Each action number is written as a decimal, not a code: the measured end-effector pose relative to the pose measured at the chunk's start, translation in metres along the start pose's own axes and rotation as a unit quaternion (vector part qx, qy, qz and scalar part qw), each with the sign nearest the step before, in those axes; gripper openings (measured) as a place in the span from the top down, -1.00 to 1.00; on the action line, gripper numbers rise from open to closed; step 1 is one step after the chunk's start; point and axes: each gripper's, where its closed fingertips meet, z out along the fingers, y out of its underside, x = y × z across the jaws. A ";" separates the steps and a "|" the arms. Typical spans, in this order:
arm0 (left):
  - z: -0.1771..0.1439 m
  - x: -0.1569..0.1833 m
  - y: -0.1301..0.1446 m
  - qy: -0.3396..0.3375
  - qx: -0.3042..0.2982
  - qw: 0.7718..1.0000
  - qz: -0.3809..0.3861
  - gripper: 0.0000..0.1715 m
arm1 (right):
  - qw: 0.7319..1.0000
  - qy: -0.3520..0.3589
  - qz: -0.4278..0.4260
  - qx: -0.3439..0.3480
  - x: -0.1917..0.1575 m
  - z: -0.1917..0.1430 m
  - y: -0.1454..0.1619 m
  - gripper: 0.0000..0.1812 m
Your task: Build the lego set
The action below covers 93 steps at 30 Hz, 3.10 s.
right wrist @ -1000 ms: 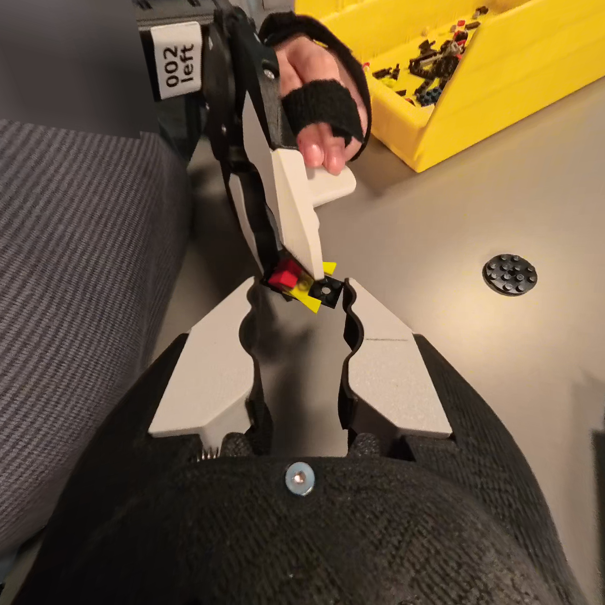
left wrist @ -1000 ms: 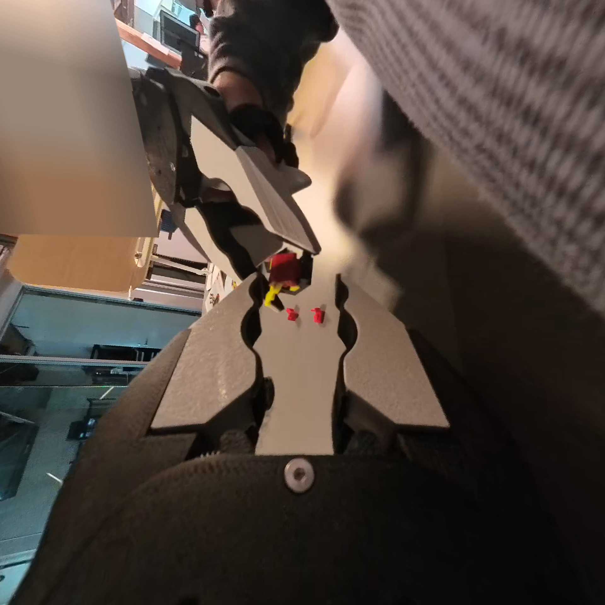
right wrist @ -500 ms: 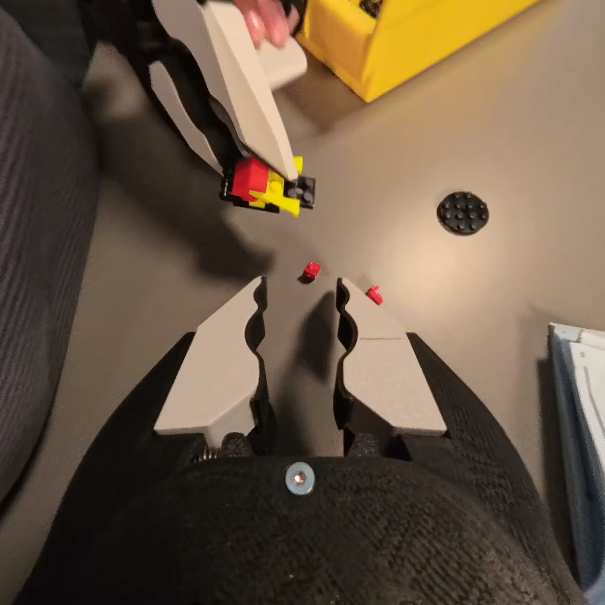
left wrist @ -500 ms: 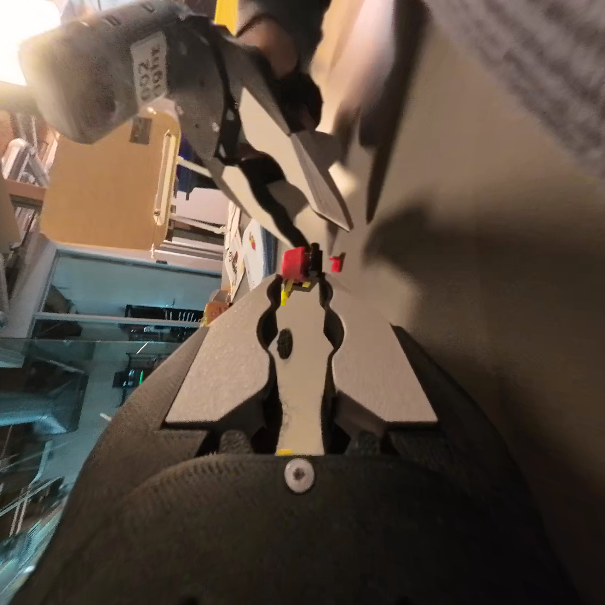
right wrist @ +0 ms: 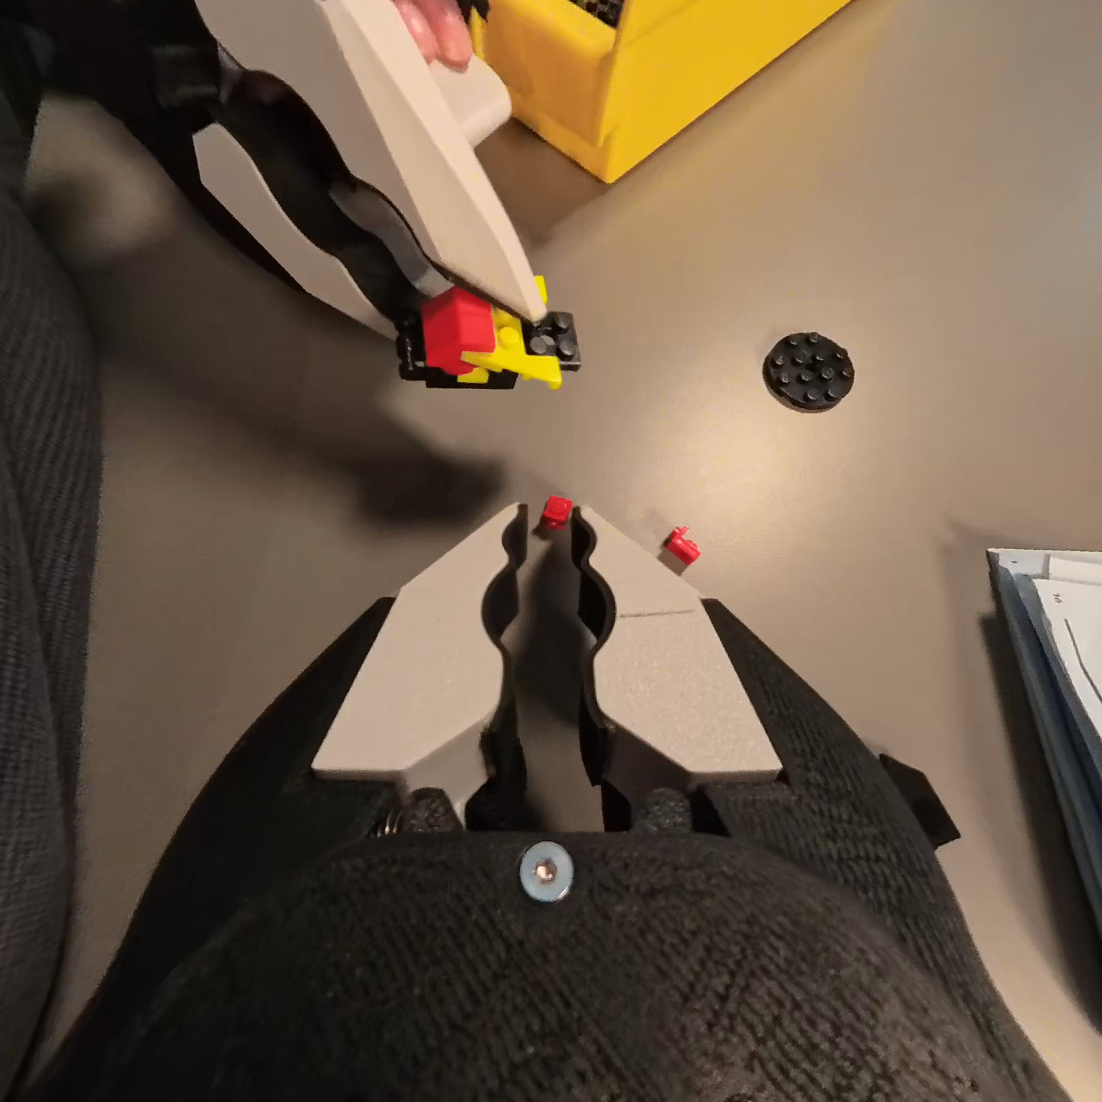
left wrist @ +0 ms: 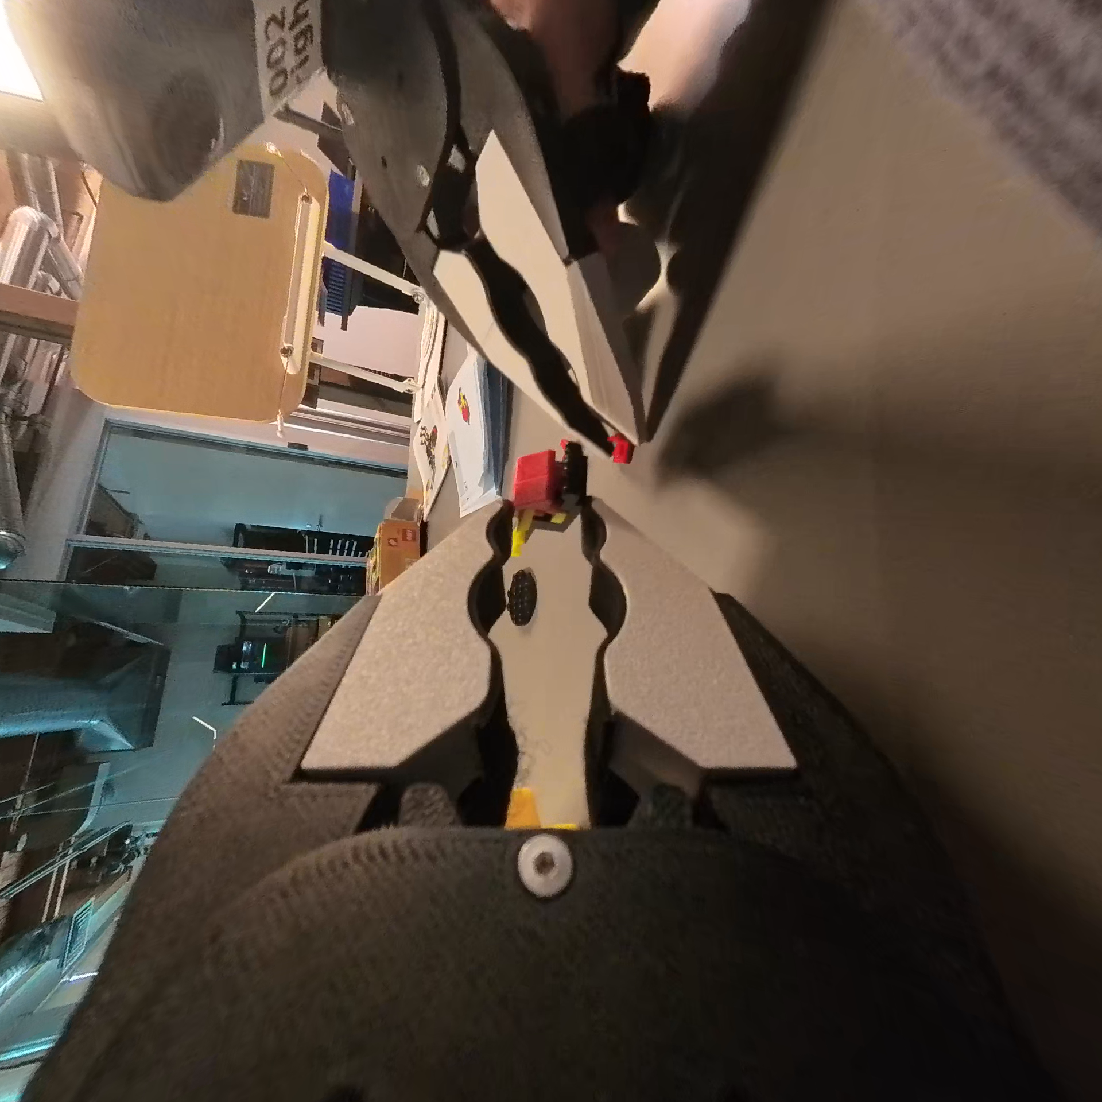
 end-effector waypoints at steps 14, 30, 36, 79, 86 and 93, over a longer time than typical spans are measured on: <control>0.029 -0.012 0.000 -0.042 -0.011 0.999 -0.027 0.74 | 0.999 0.016 0.023 0.041 0.018 -0.029 0.003 0.93; 0.039 0.014 0.005 0.034 -0.041 0.998 -0.013 0.73 | 0.999 -0.018 0.014 -0.030 0.011 -0.039 0.030 0.93; 0.038 0.007 0.005 0.011 -0.038 0.999 -0.008 0.73 | 1.000 -0.005 0.002 -0.004 0.013 -0.038 0.021 0.94; 0.005 -0.033 -0.027 -0.141 0.044 0.987 0.069 0.74 | 0.982 -0.173 -0.051 -0.055 0.005 -0.051 -0.067 0.91; 0.003 -0.033 -0.027 -0.144 0.043 0.986 0.070 0.75 | 0.986 -0.154 -0.057 -0.034 0.007 -0.053 -0.072 0.75; 0.003 -0.034 -0.021 -0.142 0.032 0.987 0.064 0.74 | 0.989 -0.081 -0.122 -0.003 0.013 -0.064 -0.062 0.63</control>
